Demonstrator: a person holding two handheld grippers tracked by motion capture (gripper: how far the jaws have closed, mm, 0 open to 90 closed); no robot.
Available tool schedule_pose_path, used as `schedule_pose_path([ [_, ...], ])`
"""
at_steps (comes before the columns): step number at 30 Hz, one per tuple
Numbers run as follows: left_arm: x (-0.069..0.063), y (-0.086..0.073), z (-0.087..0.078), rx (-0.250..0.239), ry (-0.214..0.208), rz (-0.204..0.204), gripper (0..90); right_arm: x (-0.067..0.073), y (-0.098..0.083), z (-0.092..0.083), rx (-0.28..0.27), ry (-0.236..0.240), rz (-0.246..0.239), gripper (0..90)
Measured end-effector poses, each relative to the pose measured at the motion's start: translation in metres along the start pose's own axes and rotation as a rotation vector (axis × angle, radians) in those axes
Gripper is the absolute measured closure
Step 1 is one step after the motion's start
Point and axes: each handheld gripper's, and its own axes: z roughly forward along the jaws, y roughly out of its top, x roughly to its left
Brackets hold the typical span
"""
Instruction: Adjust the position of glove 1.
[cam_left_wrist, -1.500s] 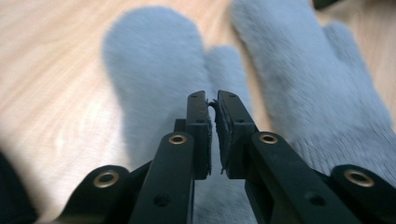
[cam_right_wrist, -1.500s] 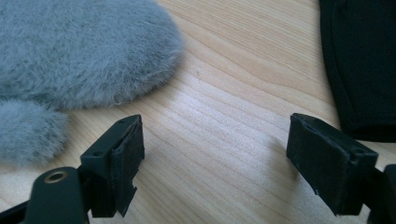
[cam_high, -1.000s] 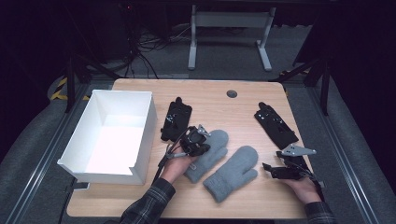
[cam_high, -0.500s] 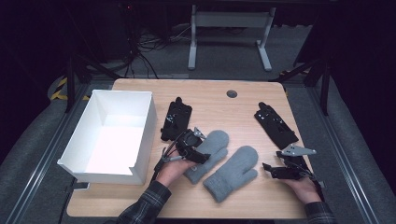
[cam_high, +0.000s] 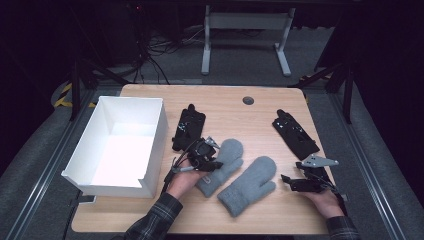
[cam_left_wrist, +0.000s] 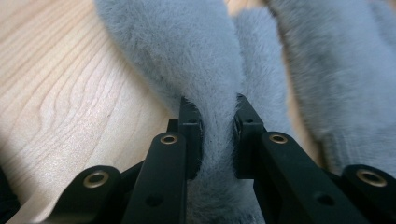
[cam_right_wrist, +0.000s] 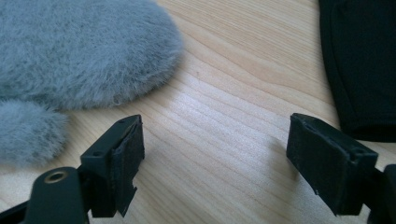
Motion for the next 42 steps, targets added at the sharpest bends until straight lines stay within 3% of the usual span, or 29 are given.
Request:
schedule_pose_path([
  [11, -0.019, 0.018, -0.031, -0.046, -0.063, 0.004, 78.9, 0.000, 0.000, 0.000, 0.000, 0.000, 0.000, 19.6],
  [17, -0.036, 0.028, -0.038, -0.069, -0.094, 0.000, 79.0, 0.000, 0.000, 0.000, 0.000, 0.000, 0.000, 19.7],
  [20, -0.043, 0.032, -0.038, -0.059, -0.088, 0.008, 79.0, 0.000, 0.000, 0.000, 0.000, 0.000, 0.000, 19.6],
  [28, -0.071, 0.046, -0.030, -0.037, -0.094, 0.018, 79.0, 0.000, 0.000, 0.000, 0.000, 0.000, 0.000, 19.6],
  [32, -0.087, 0.053, -0.015, -0.008, -0.104, 0.031, 79.0, 0.000, 0.000, 0.000, 0.000, 0.000, 0.000, 19.6],
  [42, -0.096, 0.054, 0.012, 0.048, -0.117, 0.043, 78.9, 0.000, 0.000, 0.000, 0.000, 0.000, 0.001, 19.6],
])
